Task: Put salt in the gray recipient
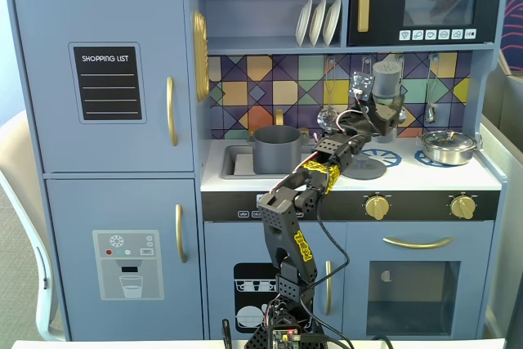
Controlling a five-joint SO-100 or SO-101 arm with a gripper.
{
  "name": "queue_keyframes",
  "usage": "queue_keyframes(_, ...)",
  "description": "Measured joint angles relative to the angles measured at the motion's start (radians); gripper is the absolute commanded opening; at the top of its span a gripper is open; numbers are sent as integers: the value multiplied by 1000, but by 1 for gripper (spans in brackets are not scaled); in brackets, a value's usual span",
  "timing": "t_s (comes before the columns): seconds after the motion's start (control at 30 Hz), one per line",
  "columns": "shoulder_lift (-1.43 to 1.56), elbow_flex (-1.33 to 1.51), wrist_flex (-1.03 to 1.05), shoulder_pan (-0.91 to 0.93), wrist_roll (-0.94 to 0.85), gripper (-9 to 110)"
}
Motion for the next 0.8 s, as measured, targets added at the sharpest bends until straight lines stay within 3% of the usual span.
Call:
queue_keyframes(0.33,-149,0,-34,58,-147,0)
queue_keyframes(0.8,-333,-91,-34,77,-137,0)
